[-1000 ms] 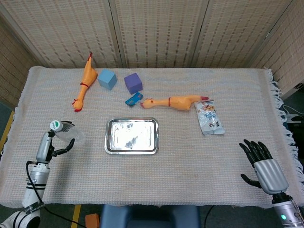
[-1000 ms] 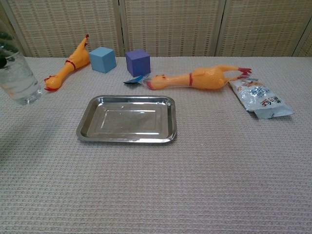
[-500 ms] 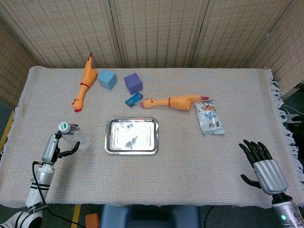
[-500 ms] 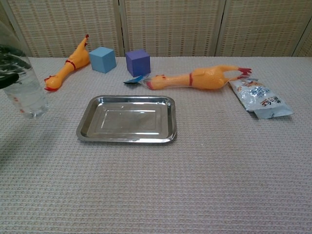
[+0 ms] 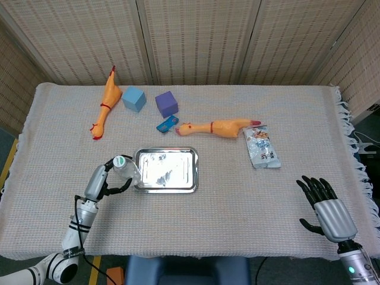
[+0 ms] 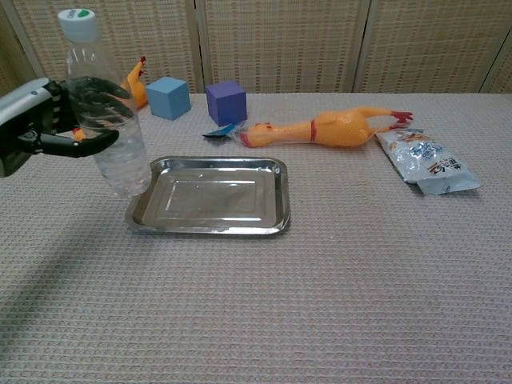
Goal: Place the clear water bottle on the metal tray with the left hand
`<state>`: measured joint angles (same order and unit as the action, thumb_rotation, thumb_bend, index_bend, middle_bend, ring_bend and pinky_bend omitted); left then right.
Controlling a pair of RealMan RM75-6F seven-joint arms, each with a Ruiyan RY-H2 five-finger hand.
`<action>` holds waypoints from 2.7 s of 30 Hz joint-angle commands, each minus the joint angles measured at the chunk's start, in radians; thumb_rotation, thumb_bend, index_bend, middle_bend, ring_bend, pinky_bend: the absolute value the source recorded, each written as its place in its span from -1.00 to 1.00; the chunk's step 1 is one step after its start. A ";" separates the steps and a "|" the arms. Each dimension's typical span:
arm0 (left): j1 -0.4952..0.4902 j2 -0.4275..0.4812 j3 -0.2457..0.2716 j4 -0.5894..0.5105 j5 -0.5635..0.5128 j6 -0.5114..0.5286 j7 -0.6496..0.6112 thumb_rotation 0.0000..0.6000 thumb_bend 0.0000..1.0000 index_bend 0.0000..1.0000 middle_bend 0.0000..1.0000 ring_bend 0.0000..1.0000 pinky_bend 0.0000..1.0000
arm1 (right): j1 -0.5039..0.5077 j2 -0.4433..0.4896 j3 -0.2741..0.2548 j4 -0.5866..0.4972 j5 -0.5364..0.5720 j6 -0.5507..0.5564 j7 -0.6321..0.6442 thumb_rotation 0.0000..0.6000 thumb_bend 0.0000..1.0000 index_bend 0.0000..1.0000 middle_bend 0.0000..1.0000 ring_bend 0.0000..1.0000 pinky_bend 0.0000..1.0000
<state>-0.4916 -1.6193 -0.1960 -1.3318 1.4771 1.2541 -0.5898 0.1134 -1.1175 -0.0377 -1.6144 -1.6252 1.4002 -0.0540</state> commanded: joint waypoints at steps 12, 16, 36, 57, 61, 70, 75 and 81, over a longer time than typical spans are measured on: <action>-0.144 -0.167 -0.054 0.157 -0.068 -0.126 0.095 1.00 0.25 -0.15 -0.22 -0.48 -0.47 | 0.003 0.004 0.006 0.006 0.021 -0.010 0.017 1.00 -0.78 -1.00 -1.00 -1.00 -1.00; -0.157 -0.198 -0.048 0.214 -0.072 -0.130 0.130 1.00 0.24 -0.15 -0.23 -0.50 -0.64 | 0.003 0.008 0.006 0.001 0.022 -0.011 0.020 1.00 -0.78 -1.00 -1.00 -1.00 -1.00; -0.167 -0.195 -0.033 0.214 -0.123 -0.194 0.145 1.00 -0.06 -0.82 -0.69 -0.91 -0.89 | -0.007 0.021 0.001 -0.007 0.004 0.016 0.044 1.00 -0.78 -1.00 -1.00 -1.00 -1.00; -0.152 -0.124 -0.028 0.111 -0.149 -0.235 0.083 1.00 -0.25 -1.00 -1.00 -1.00 -0.96 | -0.015 0.017 0.001 -0.005 -0.010 0.038 0.039 1.00 -0.64 -1.00 -1.00 -1.00 -1.00; -0.151 -0.106 -0.021 0.101 -0.134 -0.227 0.102 1.00 -0.30 -1.00 -1.00 -1.00 -0.99 | -0.016 0.018 0.003 -0.005 -0.009 0.043 0.044 1.00 -0.64 -1.00 -1.00 -1.00 -1.00; -0.132 -0.068 0.012 0.105 -0.103 -0.195 0.168 1.00 -0.37 -1.00 -1.00 -1.00 -1.00 | -0.017 0.019 0.000 -0.008 -0.018 0.045 0.045 1.00 -0.64 -1.00 -1.00 -1.00 -1.00; -0.097 -0.001 0.038 0.095 -0.099 -0.167 0.235 1.00 -0.37 -1.00 -1.00 -1.00 -1.00 | -0.019 0.021 -0.002 -0.009 -0.019 0.044 0.044 1.00 -0.64 -1.00 -1.00 -1.00 -1.00; 0.021 0.097 0.102 0.098 -0.062 -0.020 0.296 1.00 -0.34 -1.00 -1.00 -1.00 -1.00 | -0.021 0.017 0.001 -0.007 -0.021 0.052 0.039 1.00 -0.64 -1.00 -1.00 -1.00 -1.00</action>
<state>-0.5203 -1.5674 -0.1275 -1.2337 1.3947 1.1794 -0.3215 0.0931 -1.0991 -0.0377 -1.6219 -1.6455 1.4515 -0.0141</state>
